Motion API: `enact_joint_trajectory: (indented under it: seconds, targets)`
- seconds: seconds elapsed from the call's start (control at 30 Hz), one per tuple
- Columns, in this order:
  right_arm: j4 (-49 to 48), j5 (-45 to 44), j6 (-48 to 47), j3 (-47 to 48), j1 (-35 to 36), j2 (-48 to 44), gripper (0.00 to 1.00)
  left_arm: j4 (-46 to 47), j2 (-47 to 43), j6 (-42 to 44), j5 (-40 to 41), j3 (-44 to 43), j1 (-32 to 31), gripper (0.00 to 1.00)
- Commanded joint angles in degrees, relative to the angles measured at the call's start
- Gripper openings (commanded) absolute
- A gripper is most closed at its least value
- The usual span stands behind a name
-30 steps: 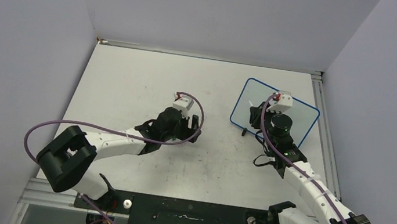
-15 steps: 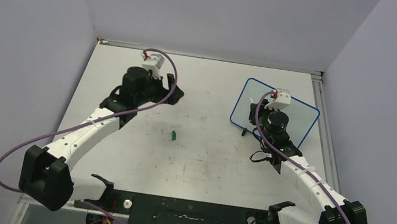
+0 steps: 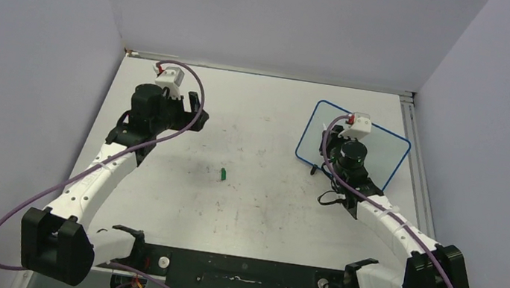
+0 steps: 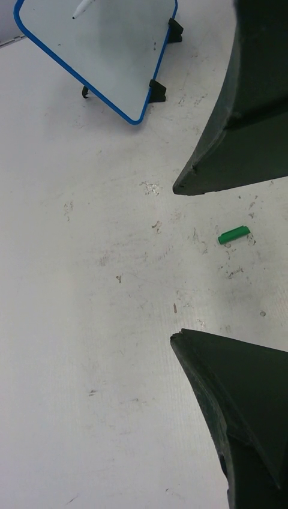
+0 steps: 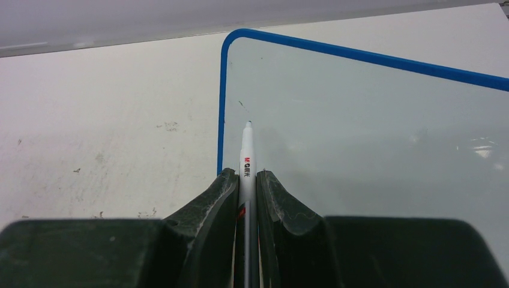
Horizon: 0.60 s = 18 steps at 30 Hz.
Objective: Write a sentence on the whiteboard
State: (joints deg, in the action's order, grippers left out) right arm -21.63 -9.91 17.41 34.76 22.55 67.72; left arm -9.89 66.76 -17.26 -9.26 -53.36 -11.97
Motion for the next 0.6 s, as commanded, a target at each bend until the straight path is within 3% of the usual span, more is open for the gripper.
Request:
enact_joint_trajectory:
  seconds: [0.0,0.57]
  targets:
    - [-5.98,-1.31,-0.87,2.5,0.14,1.29,0.05,0.49,-1.03,1.82,-0.76,-0.49,0.29,0.81]
    - [-9.25,-3.29,-2.01,3.29,0.13,4.49,0.05,0.69,-1.71,2.31,-1.37,-0.2,0.37,0.81]
